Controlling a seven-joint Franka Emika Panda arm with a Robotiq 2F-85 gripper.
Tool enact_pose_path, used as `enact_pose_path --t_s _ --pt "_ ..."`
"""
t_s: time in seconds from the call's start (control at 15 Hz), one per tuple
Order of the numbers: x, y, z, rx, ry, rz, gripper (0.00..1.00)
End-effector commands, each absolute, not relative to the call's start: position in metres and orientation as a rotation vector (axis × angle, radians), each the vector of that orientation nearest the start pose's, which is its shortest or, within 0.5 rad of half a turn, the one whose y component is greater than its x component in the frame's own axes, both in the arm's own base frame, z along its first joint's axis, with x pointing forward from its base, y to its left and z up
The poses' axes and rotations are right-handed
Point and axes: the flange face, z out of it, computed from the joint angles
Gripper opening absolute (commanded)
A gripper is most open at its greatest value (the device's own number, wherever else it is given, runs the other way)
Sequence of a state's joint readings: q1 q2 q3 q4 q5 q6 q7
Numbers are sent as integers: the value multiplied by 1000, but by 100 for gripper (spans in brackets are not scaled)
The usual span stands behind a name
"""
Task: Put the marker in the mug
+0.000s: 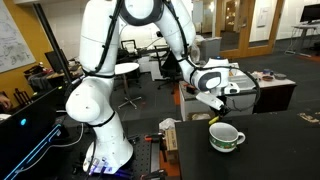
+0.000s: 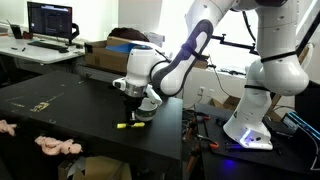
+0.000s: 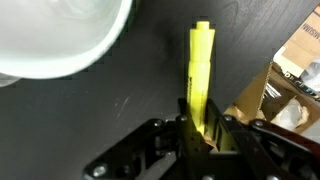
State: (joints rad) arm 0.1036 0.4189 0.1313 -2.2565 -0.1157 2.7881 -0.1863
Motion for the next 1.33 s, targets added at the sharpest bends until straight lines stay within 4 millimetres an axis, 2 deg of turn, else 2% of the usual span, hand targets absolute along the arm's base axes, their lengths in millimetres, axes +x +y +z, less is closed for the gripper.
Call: enact_pose_path --t_s 0.0,0.47,0.67,0.93,1.13,1.27 --pt "519 137 217 -3060 -798 -282 5" --pt "523 137 272 -3132 -813 -463 5" --pt "528 121 296 -3256 -710 -544 5" --pt "518 96 294 -3476 -516 -585 5" --pt "498 93 277 -3652 -383 -514 5" --pt "483 98 267 -3732 -351 -376 5"
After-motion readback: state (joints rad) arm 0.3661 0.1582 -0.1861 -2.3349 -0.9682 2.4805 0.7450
